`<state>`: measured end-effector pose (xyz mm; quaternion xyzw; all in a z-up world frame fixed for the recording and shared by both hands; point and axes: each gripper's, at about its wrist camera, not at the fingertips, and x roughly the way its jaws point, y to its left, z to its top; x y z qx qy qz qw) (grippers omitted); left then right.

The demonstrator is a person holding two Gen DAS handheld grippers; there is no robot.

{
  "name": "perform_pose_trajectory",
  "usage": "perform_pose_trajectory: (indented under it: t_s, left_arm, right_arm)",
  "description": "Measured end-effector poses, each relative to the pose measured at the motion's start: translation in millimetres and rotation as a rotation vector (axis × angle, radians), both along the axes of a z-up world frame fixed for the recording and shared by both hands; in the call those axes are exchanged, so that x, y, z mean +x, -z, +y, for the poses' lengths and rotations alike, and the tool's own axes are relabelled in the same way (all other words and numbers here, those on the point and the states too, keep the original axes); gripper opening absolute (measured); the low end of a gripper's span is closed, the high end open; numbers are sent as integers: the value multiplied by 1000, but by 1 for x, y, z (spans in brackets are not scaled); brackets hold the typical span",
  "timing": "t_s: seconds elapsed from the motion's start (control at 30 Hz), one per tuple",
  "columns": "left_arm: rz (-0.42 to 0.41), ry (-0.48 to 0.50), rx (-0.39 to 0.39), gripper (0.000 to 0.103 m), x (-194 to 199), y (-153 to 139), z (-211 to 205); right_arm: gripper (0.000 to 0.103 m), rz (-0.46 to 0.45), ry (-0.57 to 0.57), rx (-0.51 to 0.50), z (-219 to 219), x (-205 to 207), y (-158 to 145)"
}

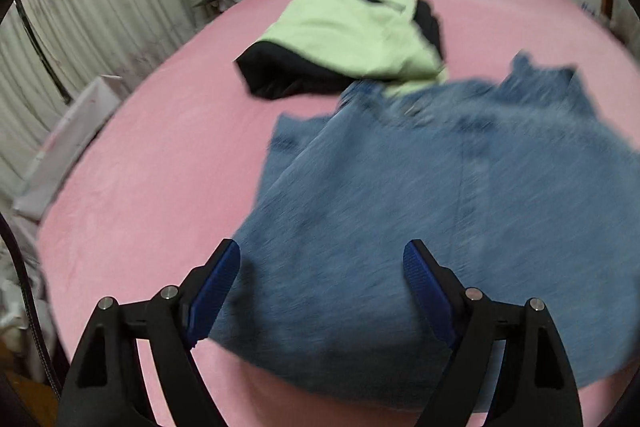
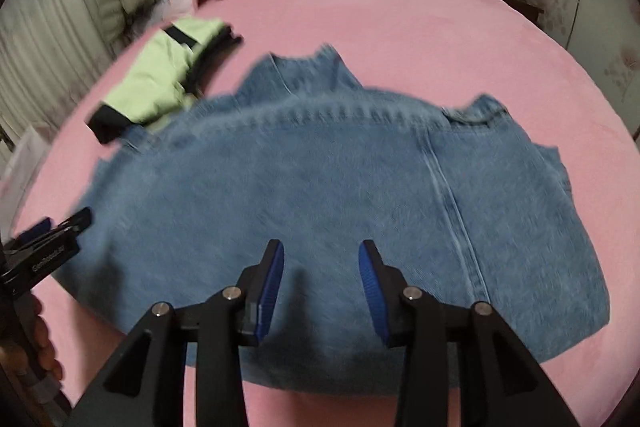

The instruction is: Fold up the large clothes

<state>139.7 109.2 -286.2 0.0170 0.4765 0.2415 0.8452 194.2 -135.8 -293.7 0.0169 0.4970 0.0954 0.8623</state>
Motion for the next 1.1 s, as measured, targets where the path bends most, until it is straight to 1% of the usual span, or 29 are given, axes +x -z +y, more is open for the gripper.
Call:
perform_pose_trajectory:
  t_s: [0.07, 0.1, 0.13, 0.17, 0.2, 0.23, 0.27, 0.33, 0.37, 0.43, 0.5, 0.63, 0.73, 0.8, 0.9, 1.0, 1.1]
  left_arm:
    - [34, -25, 21, 84, -4, 14, 13]
    - [35, -27, 10, 89, -7, 19, 20]
    - [23, -27, -5, 91, -10, 22, 26]
    - [18, -34, -8, 91, -11, 23, 31]
    - [21, -39, -8, 92, -12, 24, 35]
    - [25, -47, -6, 92, -12, 26, 39]
    - [25, -57, -20, 92, -12, 26, 44]
    - [26, -81, -84, 92, -11, 25, 54]
    - [30, -97, -113, 92, -11, 23, 57]
    - [46, -115, -134, 92, -12, 16, 60]
    - [34, -112, -158, 92, -14, 4, 60]
    - [-25, -106, -225, 92, -24, -36, 59]
    - [-72, -122, -288, 92, -38, -64, 59]
    - [-82, -138, -343, 92, -47, -74, 60]
    - [-78, -173, -443, 92, -59, -72, 63]
    - [-71, -203, -531, 92, -72, -53, 64]
    - [-89, -224, -611, 92, -81, -26, 63]
  right_arm:
    - [39, 16, 53, -51, -25, -2, 10]
    - [38, 15, 78, -79, -35, -3, 13]
    - [36, 4, 115, -118, -55, -4, 15]
    - [35, -3, 133, -140, -66, -5, 17]
    - [37, -2, 161, -181, -77, -5, 19]
    - [39, -3, 182, -192, -91, -5, 20]
    - [51, 3, 199, -157, -109, -5, 19]
    - [50, 21, 246, -189, -127, -3, 17]
    - [47, 39, 244, -160, -135, -2, 15]
    - [46, 46, 250, -136, -138, -1, 7]
    - [46, 35, 245, -111, -136, -2, -6]
    - [46, -13, 206, -34, -114, -10, -40]
    - [46, -27, 162, 0, -91, -11, -58]
    - [46, -43, 121, 25, -75, -13, -70]
    - [46, -85, 43, 28, -47, -19, -84]
    - [46, -109, -24, 31, -22, -21, -88]
    - [45, -99, -58, 48, -3, -21, -79]
